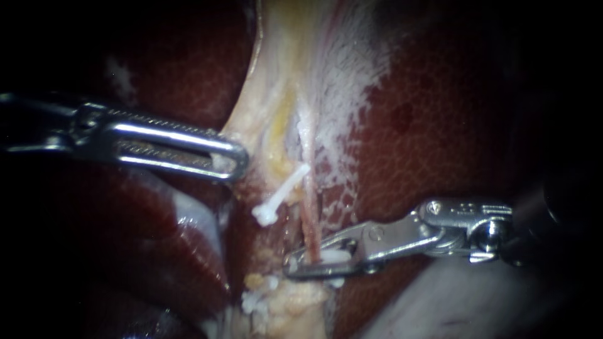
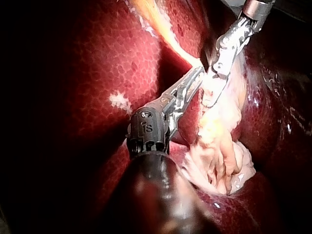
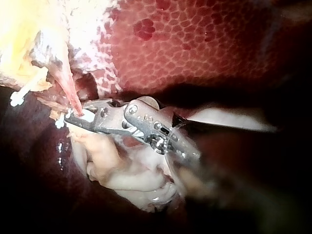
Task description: Clipping second clip right tube
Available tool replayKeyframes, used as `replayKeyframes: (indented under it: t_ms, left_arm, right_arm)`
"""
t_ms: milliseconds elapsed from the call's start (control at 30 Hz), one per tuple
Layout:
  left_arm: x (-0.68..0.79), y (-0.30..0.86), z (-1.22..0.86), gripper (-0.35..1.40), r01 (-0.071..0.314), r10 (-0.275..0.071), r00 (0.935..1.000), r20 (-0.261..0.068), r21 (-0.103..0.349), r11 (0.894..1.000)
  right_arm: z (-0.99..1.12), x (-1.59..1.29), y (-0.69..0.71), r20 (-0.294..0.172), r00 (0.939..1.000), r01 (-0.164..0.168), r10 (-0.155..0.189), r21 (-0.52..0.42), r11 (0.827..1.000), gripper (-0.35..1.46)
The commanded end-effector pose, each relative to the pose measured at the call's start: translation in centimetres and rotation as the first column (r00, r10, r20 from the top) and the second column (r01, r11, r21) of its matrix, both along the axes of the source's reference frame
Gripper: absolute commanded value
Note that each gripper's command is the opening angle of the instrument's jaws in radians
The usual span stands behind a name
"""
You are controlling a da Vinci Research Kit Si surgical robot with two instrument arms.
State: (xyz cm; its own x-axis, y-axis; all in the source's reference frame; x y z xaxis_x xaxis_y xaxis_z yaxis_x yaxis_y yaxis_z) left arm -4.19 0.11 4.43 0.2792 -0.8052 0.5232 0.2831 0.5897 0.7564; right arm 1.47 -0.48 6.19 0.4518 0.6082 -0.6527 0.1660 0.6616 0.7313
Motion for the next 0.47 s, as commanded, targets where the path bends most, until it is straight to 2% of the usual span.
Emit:
replayKeyframes:
  t_ms: [33,467]
  left_arm:
    - [0.0,0.0,0.0,-0.35,0.0,0.0,1.0,0.0,0.0,1.0]
    - [0.0,0.0,0.0,-0.35,0.0,0.0,1.0,0.0,0.0,1.0]
  right_arm:
    - [-0.01,0.0,0.0,-0.001,1.0,0.0,0.0,0.0,1.0,-0.35]
    - [-0.01,-0.01,0.0,-0.001,1.0,0.001,-0.001,0.0,1.0,-0.35]
